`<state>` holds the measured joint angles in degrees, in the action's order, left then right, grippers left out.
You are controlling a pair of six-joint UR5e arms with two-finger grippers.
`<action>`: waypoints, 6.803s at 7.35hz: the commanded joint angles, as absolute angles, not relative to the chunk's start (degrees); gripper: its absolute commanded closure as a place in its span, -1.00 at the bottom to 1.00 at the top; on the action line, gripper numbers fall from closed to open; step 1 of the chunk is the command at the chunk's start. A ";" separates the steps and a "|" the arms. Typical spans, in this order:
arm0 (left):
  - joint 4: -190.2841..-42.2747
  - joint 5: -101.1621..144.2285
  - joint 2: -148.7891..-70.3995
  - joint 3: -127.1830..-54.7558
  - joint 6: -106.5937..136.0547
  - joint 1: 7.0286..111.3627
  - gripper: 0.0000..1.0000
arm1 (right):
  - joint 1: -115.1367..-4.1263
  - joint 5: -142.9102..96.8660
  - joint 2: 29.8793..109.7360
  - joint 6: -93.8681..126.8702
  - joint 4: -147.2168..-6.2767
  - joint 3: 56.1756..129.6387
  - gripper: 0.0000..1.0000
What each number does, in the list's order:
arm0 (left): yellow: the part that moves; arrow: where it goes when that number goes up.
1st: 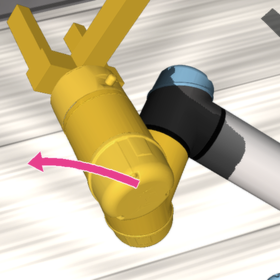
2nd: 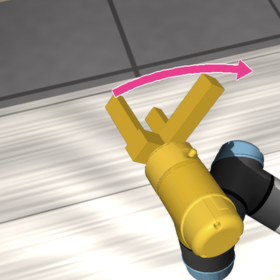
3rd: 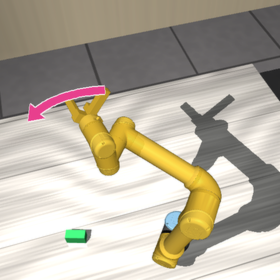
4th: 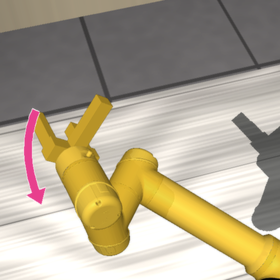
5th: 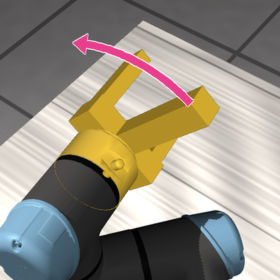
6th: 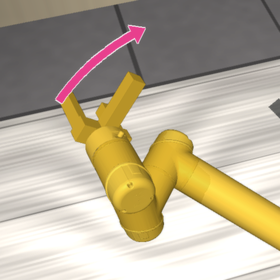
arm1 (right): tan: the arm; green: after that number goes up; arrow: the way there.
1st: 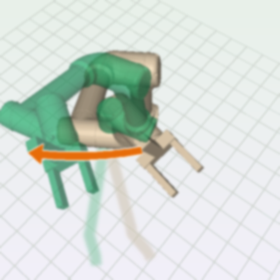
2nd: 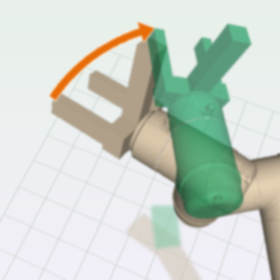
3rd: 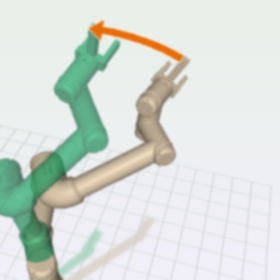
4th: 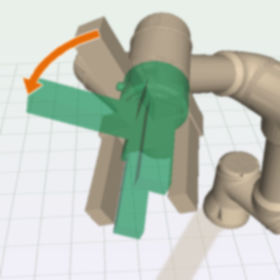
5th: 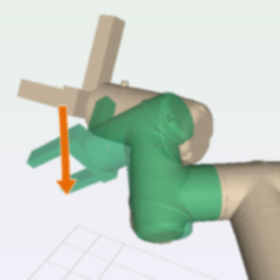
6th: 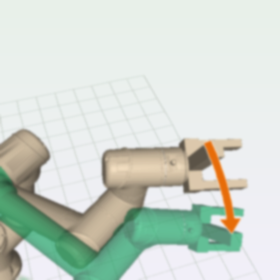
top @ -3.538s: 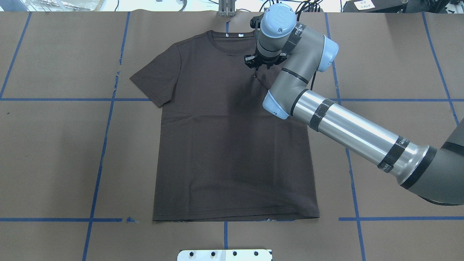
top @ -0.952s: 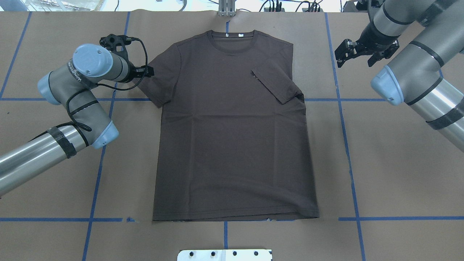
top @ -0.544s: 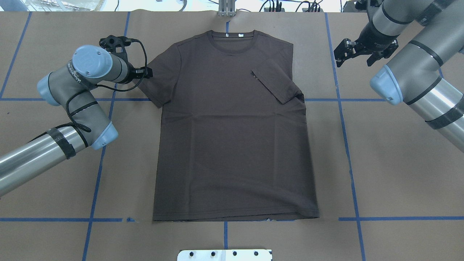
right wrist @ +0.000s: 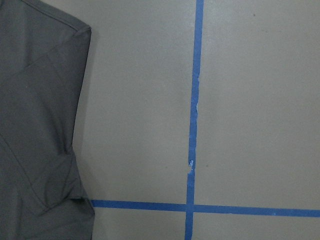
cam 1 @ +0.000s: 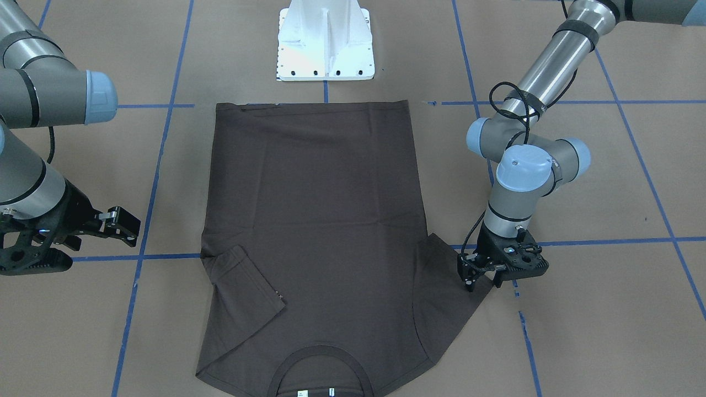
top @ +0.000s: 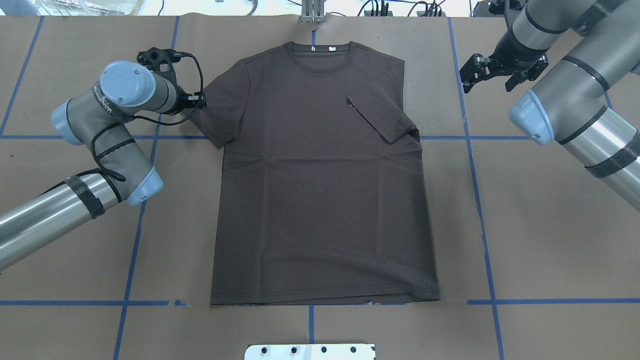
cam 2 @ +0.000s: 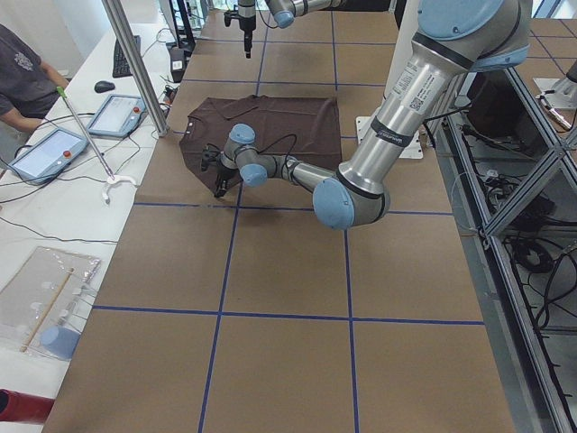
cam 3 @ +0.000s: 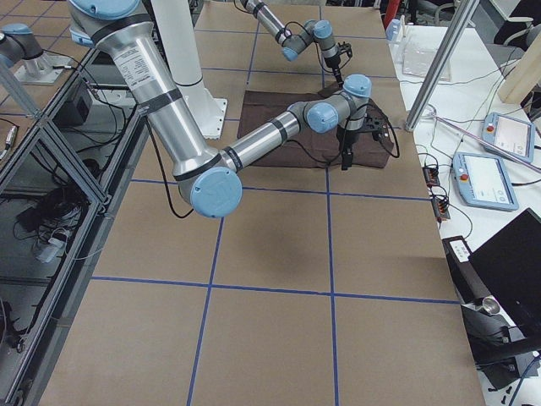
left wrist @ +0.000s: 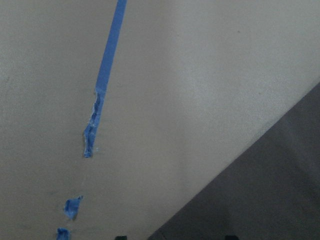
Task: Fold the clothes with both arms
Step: 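Release the sleeve and raise the right gripper while the left gripper approaches the other sleeve, then grasp the other sleeve and fold it inward with the left gripper, then move the left gripper back while the right gripper reaches the hem corner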
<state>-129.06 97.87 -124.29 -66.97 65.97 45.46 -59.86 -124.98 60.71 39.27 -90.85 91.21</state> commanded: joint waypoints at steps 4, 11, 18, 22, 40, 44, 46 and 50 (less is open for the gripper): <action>-128.58 98.26 -124.54 -69.16 66.44 45.44 1.00 | -59.85 -125.07 60.91 38.85 -90.79 90.70 -1.00; -115.58 98.35 -143.64 -63.78 79.86 41.50 1.00 | -60.03 -125.07 62.13 38.76 -89.75 90.44 -1.00; -123.75 98.09 -148.80 -58.44 82.44 37.27 -1.00 | -60.03 -124.98 62.40 38.85 -87.54 89.12 -1.00; -115.71 103.35 -137.34 -74.00 76.74 37.53 -1.00 | -55.49 -124.63 72.02 51.34 -73.91 95.67 -1.00; -98.96 106.96 -124.10 -101.07 67.68 37.35 -1.00 | -11.42 -91.32 84.92 96.50 -68.90 114.01 -1.00; -99.14 106.96 -124.28 -101.16 67.76 37.35 -1.00 | -13.00 -93.33 85.95 96.59 -69.26 114.87 -1.00; -99.05 106.96 -124.54 -101.25 67.85 37.27 -1.00 | -13.27 -94.04 88.24 96.68 -69.34 116.02 -1.00; -99.05 106.96 -124.72 -101.25 67.94 37.35 -1.00 | -13.01 -94.65 88.16 96.77 -69.43 115.66 -0.59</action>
